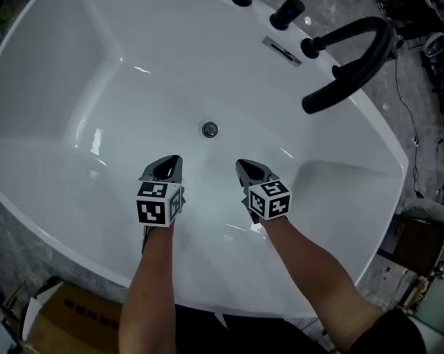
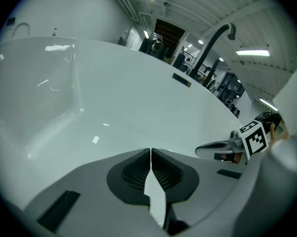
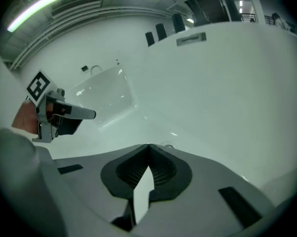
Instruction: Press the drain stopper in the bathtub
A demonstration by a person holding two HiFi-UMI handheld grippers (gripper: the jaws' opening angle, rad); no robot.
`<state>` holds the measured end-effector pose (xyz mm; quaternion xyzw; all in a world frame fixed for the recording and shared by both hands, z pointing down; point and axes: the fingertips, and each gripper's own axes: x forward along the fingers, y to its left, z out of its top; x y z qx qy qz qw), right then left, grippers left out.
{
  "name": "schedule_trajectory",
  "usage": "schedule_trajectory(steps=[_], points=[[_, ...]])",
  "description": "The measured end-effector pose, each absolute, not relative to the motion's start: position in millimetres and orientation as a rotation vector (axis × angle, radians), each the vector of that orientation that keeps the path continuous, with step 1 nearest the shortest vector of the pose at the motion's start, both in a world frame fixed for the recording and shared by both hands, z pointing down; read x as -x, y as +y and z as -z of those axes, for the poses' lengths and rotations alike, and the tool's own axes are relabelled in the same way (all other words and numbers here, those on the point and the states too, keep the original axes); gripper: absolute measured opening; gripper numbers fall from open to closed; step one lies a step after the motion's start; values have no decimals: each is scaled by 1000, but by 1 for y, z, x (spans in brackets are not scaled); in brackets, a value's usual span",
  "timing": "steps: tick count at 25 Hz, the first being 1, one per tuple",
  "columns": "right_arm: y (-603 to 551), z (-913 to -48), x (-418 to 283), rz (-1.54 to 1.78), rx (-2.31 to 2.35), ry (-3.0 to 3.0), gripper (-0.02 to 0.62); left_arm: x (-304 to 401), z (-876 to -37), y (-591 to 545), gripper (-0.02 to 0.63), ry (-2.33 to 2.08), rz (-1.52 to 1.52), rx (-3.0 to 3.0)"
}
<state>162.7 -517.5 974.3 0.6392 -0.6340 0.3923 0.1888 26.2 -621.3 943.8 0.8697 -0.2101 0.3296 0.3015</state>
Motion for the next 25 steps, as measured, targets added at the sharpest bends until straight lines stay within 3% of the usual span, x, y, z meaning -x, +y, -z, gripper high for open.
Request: schedule_trajectory(steps=[18, 25], points=[[-370, -590, -21, -995, -1626, -2269, 14, 64, -587, -453, 21, -805, -696, -2454], [-297, -507, -13, -905, -1653, -2352, 14, 84, -501, -381, 21, -872, -601, -2520]])
